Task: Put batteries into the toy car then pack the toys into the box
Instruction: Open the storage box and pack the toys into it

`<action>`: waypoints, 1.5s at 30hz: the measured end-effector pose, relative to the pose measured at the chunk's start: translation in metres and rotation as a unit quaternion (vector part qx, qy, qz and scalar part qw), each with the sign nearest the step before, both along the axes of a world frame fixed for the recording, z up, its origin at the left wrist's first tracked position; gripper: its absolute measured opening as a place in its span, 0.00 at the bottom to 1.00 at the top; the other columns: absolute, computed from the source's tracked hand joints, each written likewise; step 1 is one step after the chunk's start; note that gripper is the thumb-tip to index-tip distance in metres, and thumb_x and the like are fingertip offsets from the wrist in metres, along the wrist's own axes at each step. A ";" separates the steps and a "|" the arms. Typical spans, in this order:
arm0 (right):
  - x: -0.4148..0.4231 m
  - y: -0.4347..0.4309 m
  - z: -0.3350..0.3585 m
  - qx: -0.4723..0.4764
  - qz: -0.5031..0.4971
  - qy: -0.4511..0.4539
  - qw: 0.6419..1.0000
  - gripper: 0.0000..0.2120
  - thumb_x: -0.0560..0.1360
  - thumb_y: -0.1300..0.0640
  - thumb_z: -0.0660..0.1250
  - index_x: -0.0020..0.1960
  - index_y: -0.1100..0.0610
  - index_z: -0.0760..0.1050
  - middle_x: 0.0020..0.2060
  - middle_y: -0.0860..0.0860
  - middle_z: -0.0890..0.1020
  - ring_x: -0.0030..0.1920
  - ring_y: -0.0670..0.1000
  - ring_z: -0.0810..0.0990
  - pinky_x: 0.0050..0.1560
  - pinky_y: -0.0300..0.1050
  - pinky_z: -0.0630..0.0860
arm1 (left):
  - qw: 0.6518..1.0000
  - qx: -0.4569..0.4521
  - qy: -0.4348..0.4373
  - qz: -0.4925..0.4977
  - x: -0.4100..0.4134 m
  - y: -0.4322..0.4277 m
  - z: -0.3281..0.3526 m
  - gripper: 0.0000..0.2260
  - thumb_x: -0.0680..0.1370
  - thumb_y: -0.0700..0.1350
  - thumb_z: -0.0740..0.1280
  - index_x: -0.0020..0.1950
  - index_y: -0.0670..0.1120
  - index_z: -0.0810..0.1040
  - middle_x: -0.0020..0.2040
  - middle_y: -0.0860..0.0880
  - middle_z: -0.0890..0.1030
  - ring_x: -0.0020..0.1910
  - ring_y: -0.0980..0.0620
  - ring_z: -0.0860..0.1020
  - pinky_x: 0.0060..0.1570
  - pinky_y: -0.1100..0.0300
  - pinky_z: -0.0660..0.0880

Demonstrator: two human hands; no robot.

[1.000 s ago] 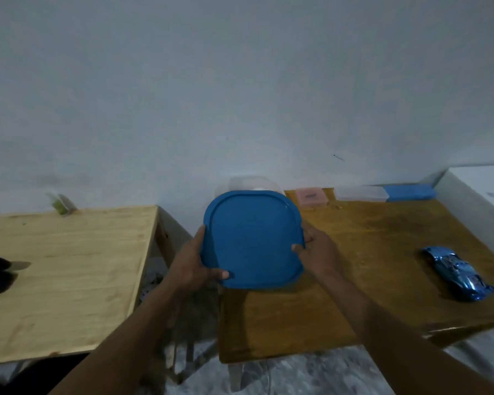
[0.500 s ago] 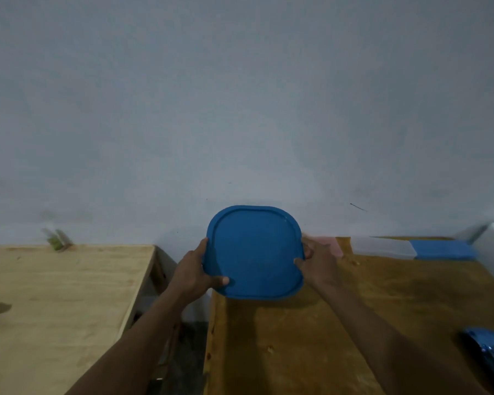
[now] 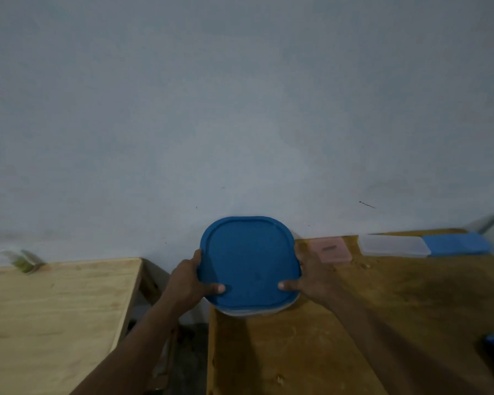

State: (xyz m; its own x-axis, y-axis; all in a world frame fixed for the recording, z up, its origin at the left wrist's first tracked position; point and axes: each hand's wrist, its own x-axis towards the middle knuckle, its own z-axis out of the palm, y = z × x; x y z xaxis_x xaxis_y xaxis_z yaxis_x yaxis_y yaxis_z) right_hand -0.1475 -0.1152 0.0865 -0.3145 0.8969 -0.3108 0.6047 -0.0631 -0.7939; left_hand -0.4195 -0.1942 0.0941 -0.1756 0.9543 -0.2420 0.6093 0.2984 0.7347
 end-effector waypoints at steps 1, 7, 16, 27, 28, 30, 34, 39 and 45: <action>0.000 0.001 -0.003 0.005 0.003 -0.001 1.000 0.41 0.61 0.51 0.80 0.69 0.47 0.65 0.62 0.46 0.72 0.61 0.49 0.73 0.60 0.48 0.76 | 1.000 -0.010 0.011 -0.010 -0.001 0.001 -0.001 0.49 0.60 0.60 0.79 0.74 0.44 0.61 0.59 0.49 0.76 0.55 0.49 0.76 0.52 0.53 0.79; 0.010 0.018 -0.041 0.036 0.014 -0.006 0.999 0.47 0.59 0.39 0.77 0.72 0.40 0.60 0.65 0.48 0.71 0.63 0.50 0.73 0.63 0.52 0.74 | 0.999 -0.019 0.020 -0.030 -0.006 0.007 -0.015 0.47 0.63 0.56 0.79 0.75 0.47 0.57 0.61 0.47 0.76 0.58 0.48 0.76 0.51 0.58 0.80; 0.003 0.002 -0.013 0.072 0.007 -0.020 0.997 0.25 0.72 0.60 0.71 0.67 0.53 0.71 0.57 0.49 0.79 0.57 0.50 0.78 0.52 0.42 0.79 | 0.998 -0.052 0.034 -0.031 0.000 0.006 -0.020 0.51 0.66 0.56 0.77 0.78 0.45 0.50 0.67 0.45 0.73 0.62 0.46 0.74 0.58 0.56 0.77; -0.002 -0.001 -0.019 0.078 -0.040 -0.053 0.995 0.28 0.77 0.57 0.65 0.75 0.57 0.60 0.62 0.53 0.77 0.59 0.51 0.76 0.51 0.37 0.73 | 0.992 -0.099 0.073 -0.022 0.006 0.013 -0.018 0.49 0.70 0.54 0.75 0.79 0.47 0.45 0.70 0.44 0.70 0.65 0.45 0.72 0.61 0.52 0.74; -0.002 -0.001 -0.019 0.072 -0.044 -0.050 0.995 0.28 0.78 0.57 0.64 0.75 0.56 0.59 0.63 0.53 0.76 0.60 0.51 0.76 0.52 0.37 0.72 | 0.991 -0.103 0.079 -0.021 0.008 0.013 -0.017 0.49 0.70 0.53 0.75 0.79 0.46 0.45 0.69 0.44 0.71 0.65 0.45 0.72 0.60 0.53 0.75; 0.000 0.001 -0.019 0.057 -0.052 -0.042 0.996 0.28 0.79 0.57 0.63 0.76 0.55 0.57 0.65 0.53 0.75 0.62 0.52 0.75 0.54 0.39 0.72 | 0.990 -0.105 0.090 -0.020 0.010 0.014 -0.017 0.48 0.71 0.52 0.75 0.79 0.46 0.46 0.68 0.44 0.72 0.64 0.45 0.73 0.58 0.54 0.75; 0.002 0.005 -0.019 0.038 -0.065 -0.025 0.997 0.29 0.77 0.58 0.66 0.75 0.54 0.59 0.67 0.52 0.73 0.64 0.53 0.73 0.63 0.48 0.74 | 0.987 -0.107 0.120 -0.024 0.015 0.016 -0.015 0.45 0.71 0.52 0.74 0.78 0.44 0.48 0.67 0.44 0.72 0.63 0.45 0.73 0.56 0.56 0.74; 0.002 0.007 -0.020 -0.001 -0.099 0.022 0.995 0.30 0.75 0.61 0.68 0.74 0.55 0.62 0.69 0.50 0.71 0.66 0.53 0.72 0.65 0.50 0.72 | 0.984 -0.124 0.123 -0.030 0.016 0.018 -0.014 0.47 0.72 0.52 0.73 0.78 0.44 0.44 0.68 0.43 0.71 0.65 0.44 0.72 0.58 0.56 0.73; -0.001 0.012 -0.022 -0.004 -0.104 0.017 0.994 0.29 0.75 0.62 0.69 0.73 0.56 0.63 0.70 0.51 0.70 0.67 0.53 0.71 0.66 0.48 0.71 | 0.984 -0.144 0.100 -0.036 0.010 0.018 -0.012 0.47 0.73 0.53 0.72 0.78 0.46 0.42 0.71 0.43 0.68 0.64 0.45 0.73 0.56 0.58 0.74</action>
